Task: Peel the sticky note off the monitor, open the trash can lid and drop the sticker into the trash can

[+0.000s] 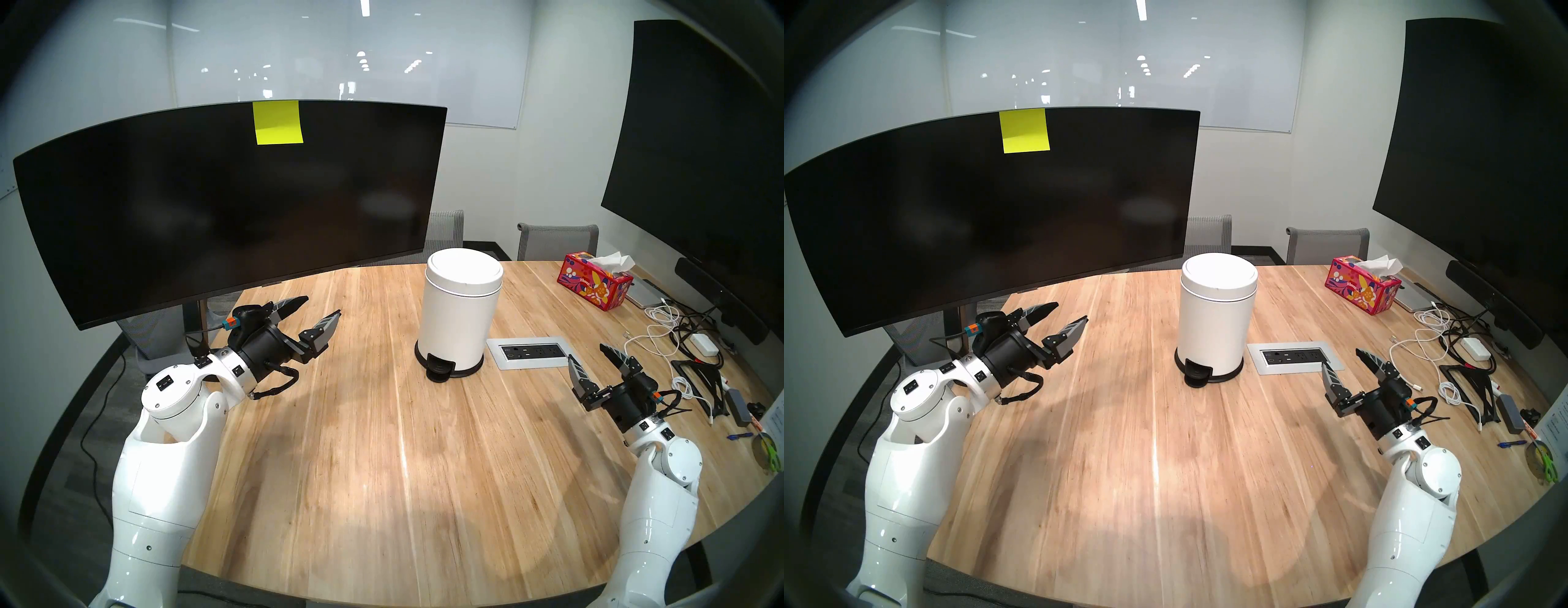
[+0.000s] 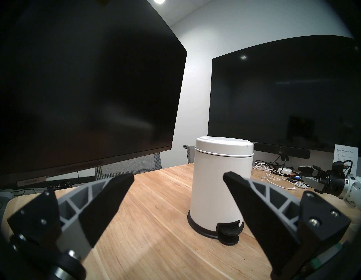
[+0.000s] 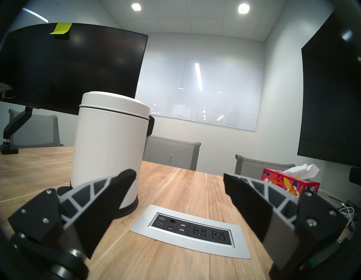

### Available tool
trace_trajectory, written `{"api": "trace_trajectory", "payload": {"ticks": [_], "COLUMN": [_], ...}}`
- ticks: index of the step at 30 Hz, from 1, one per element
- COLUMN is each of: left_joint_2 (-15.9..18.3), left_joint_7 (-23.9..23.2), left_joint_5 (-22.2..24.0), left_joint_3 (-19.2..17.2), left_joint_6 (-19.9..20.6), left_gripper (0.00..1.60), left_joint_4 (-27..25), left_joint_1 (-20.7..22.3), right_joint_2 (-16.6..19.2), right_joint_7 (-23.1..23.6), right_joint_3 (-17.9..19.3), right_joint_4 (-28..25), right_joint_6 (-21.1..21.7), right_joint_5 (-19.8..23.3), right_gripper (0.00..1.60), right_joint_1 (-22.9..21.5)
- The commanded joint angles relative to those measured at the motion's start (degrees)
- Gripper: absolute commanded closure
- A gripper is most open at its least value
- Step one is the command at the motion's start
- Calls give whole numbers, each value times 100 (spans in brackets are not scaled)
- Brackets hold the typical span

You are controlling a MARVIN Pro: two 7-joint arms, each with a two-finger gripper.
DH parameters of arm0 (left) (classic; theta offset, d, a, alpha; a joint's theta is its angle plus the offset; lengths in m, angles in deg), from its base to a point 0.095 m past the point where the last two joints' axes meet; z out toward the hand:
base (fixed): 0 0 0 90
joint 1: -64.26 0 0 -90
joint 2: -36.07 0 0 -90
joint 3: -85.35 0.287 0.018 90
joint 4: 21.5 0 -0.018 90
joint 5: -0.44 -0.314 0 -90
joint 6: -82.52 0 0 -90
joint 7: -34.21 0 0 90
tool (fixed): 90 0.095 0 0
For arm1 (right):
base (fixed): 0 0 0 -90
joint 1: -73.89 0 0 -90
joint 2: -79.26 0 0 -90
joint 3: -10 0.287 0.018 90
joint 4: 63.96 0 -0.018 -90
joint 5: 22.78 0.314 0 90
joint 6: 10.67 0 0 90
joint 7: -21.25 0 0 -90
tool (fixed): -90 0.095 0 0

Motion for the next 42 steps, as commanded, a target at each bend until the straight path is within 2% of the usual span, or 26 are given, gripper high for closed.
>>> {"api": "trace_trajectory", "payload": {"ticks": [1, 11, 31, 42], "left_joint_2": [13, 20, 189, 203], "left_joint_7": [-6, -18, -403, -160], "left_joint_5": [-5, -1, 327, 33], "left_joint_3": [0, -14, -409, -355], "left_joint_6": [3, -2, 33, -14], "left_gripper": [0, 0, 0, 0], "left_joint_4": [-92, -86, 85, -78], "left_joint_1": [18, 11, 224, 363], "right_joint_2": [-1, -1, -1, -1], "right_joint_7": [15, 15, 16, 15], "right_joint_3": [-13, -13, -12, -12], "right_joint_4": [-86, -86, -84, -82], "right_joint_6": [-2, -2, -4, -5], "right_joint_5": [30, 30, 29, 28], "right_gripper": [0, 0, 0, 0], "right_joint_1": [-34, -34, -35, -36]}}
